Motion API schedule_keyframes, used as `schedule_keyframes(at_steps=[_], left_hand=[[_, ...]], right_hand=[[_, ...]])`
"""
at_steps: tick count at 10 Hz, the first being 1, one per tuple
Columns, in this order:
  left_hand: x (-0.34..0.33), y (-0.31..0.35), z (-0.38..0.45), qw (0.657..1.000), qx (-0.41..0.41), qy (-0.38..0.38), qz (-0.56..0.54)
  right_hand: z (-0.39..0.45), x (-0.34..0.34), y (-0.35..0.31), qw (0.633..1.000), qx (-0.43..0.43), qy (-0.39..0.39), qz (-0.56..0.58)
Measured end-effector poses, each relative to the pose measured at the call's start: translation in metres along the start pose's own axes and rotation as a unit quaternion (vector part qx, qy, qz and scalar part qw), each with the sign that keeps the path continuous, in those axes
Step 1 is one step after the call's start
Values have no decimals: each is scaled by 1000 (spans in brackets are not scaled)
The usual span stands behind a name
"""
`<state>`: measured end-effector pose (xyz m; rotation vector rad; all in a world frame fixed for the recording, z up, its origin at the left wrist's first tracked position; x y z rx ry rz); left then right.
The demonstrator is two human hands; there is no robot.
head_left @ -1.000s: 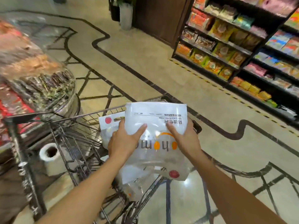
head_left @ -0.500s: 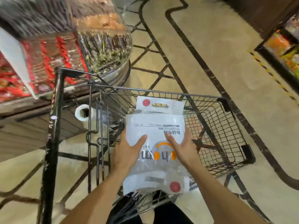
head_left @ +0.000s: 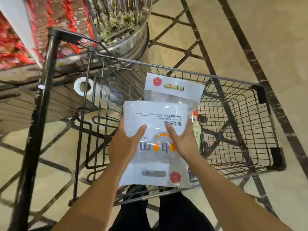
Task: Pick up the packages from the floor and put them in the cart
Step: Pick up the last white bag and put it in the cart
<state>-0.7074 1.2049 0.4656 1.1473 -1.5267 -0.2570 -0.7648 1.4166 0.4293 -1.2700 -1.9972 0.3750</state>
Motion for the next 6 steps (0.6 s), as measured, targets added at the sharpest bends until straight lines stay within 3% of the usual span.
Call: schedule_keyframes(at_steps=[1,3,4,6], left_hand=[[2,-1,2,1000,10,-8,-4],[8,6,6,999,9,-43,1],[16,19,5,989,-23,-67,130],[51,90,18,881,-244,-35,403]], right_hand=[[1,2,-6,1000,-8,-10,-11],[-4,16,-24,983,-26,-18,-183],[-14,32,-46,970,12,15,-243],[-43,85,-99,943,69,131,-297]])
Point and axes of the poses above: each hand's wrist, its own z-axis towards the middle knuckle, its own x-axis out of the back of the hand, y = z × x, the point moved 3 cm from there along z, towards the middle knuckle, and after that the axes turned 14 degrees about -x, right-handed, at the moved point
